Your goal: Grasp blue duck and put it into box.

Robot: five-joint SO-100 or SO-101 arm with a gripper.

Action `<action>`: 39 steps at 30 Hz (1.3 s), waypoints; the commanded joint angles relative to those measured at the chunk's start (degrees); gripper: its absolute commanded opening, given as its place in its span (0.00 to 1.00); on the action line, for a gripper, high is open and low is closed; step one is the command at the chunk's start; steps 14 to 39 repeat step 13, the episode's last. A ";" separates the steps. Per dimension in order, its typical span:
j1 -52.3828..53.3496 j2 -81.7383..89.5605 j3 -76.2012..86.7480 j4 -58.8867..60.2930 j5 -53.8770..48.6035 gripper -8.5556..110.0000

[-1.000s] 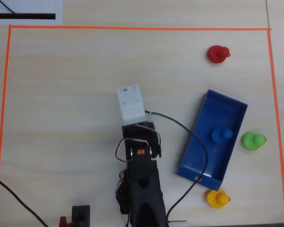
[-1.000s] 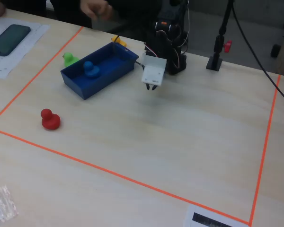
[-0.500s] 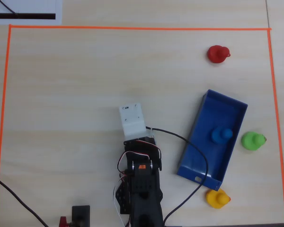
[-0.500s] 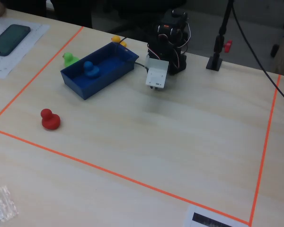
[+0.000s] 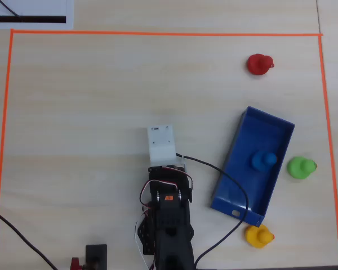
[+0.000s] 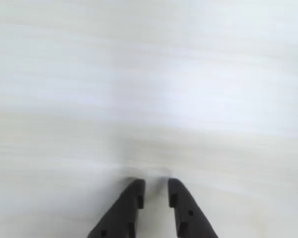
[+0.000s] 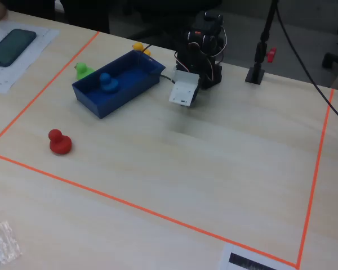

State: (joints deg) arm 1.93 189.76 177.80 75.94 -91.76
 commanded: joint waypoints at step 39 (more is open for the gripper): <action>-0.44 -0.09 -0.35 1.76 0.18 0.12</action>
